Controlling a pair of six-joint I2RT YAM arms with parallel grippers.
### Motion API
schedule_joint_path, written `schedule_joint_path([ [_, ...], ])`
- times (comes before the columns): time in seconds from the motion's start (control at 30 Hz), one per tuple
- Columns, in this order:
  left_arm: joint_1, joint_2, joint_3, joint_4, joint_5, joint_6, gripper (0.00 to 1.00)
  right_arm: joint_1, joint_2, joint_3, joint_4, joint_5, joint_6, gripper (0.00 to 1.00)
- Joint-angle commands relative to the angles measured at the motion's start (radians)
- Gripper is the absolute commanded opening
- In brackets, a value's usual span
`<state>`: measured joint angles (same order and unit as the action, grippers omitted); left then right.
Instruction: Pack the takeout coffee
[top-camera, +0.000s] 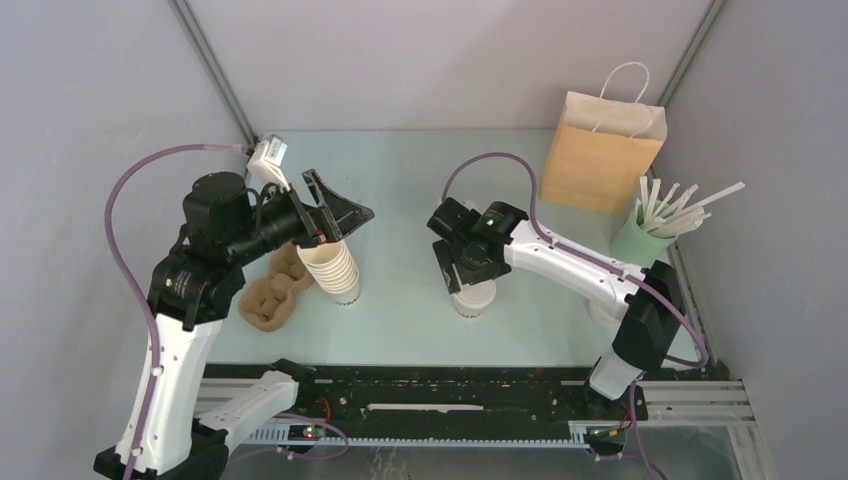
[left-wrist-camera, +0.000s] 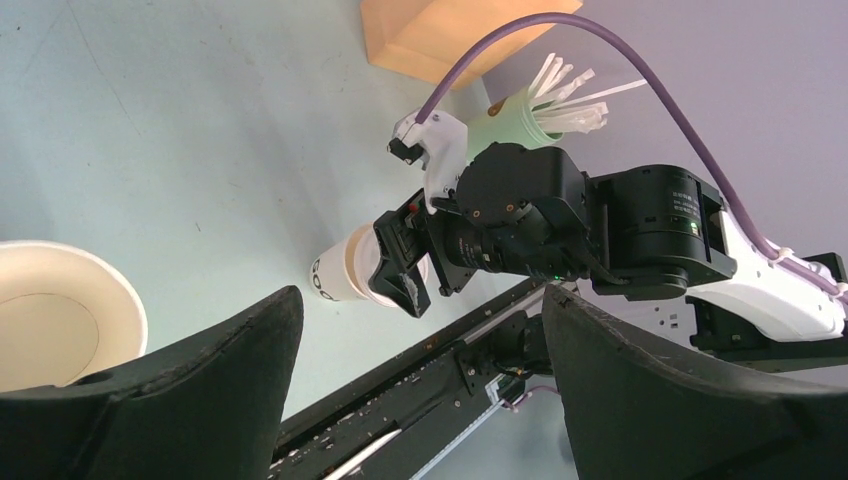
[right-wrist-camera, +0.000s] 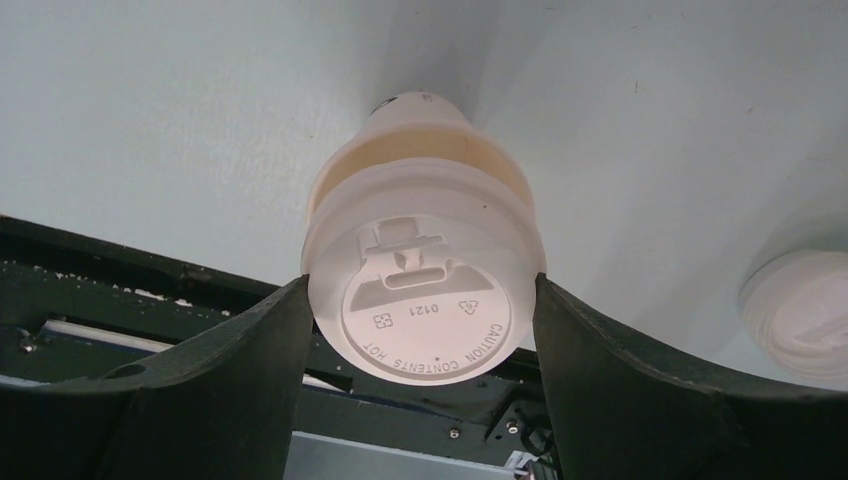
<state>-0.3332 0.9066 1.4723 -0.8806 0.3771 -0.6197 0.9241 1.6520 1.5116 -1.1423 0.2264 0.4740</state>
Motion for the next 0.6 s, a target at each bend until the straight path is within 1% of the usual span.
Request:
schedule_joint_path([
  [0.0, 0.005, 0.01, 0.048, 0.007, 0.014, 0.023, 0.94, -0.02, -0.005, -0.015, 0.059, 0.013, 0.0, 0.83],
  [0.57, 0.004, 0.017, 0.042, 0.007, 0.025, 0.021, 0.94, -0.021, 0.021, -0.027, 0.083, -0.007, -0.005, 0.85],
])
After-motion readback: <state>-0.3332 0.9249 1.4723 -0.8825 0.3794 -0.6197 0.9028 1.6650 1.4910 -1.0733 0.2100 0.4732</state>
